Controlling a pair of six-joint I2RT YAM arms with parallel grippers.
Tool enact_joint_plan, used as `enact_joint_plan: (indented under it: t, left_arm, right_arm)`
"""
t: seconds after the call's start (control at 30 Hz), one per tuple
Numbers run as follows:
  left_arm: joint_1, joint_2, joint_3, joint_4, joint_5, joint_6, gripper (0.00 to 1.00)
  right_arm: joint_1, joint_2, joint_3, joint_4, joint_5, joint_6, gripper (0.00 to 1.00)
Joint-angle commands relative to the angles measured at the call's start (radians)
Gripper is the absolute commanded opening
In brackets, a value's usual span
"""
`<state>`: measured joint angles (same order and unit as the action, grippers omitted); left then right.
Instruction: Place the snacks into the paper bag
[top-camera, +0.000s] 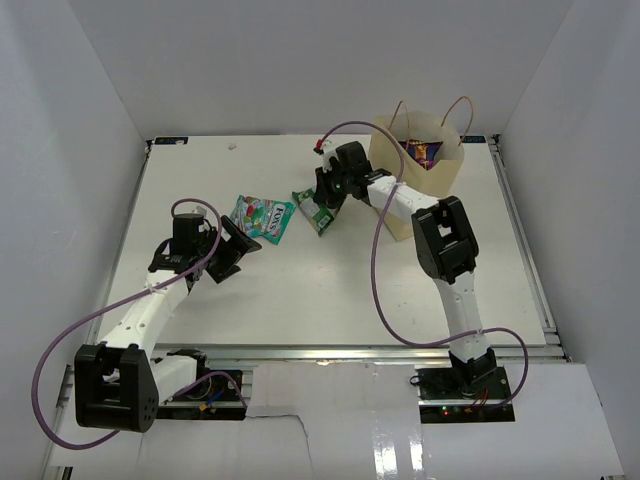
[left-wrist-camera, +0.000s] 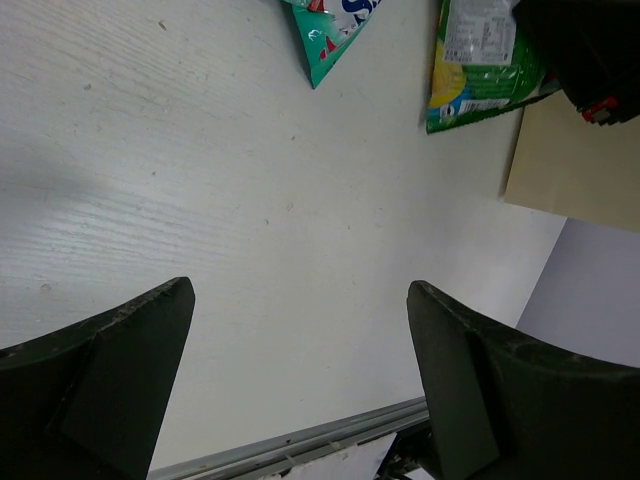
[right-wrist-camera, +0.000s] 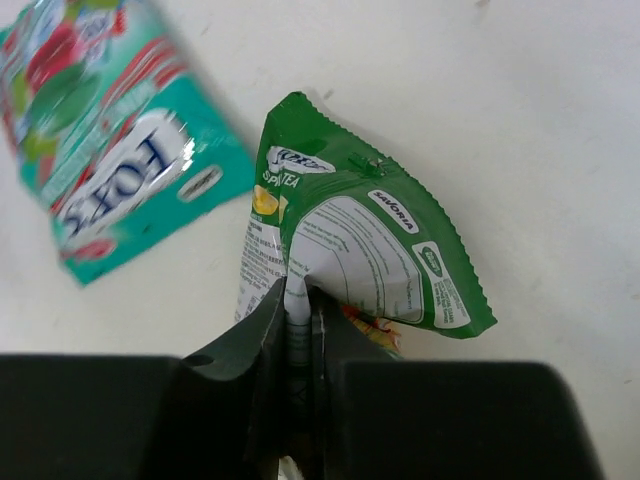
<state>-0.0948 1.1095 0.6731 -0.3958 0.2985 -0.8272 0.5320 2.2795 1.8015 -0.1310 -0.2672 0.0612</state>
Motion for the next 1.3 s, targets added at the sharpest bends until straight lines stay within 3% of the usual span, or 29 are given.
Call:
enact_joint_plan:
  t: [0.0,0.13,0.4,0.53,0.73,0.83,1.0,1.27]
  left_arm:
    - [0.001,-0.031,-0.006,0.008,0.016,0.013,0.98]
    - [0.000,-0.048,-0.017,0.012,0.014,0.016,0.98]
    - [0.001,-0.039,-0.020,0.049,0.011,0.030,0.98]
    - [0.000,0.009,-0.003,0.090,0.025,0.028,0.98]
    - [0.001,0.073,0.034,0.133,0.050,0.025,0.98]
    - [0.000,0.085,0.042,0.144,0.057,0.025,0.98]
    - [0.001,0.096,0.049,0.149,0.064,0.022,0.98]
    - [0.000,0.076,0.031,0.150,0.063,0.016,0.98]
  right_arm:
    - [-0.006,-0.116,-0.063,-0.070,-0.211,-0.116,0.08]
    - [-0.024,-0.262,-0.097,-0.067,-0.496,-0.179,0.08]
    - [-0.076,-0.588,-0.085,-0.116,-0.708,-0.107,0.08]
    - [-0.173,-0.744,-0.012,-0.130,-0.660,-0.100,0.08]
    - [-0.433,-0.795,0.070,-0.127,-0.456,-0.077,0.08]
    - [-0.503,-0.789,0.062,-0.124,-0.355,-0.095,0.08]
    - [-0.520,-0.747,0.009,-0.105,-0.164,-0.146,0.08]
    - [-0.514,-0.652,-0.067,-0.002,-0.095,-0.198,0.08]
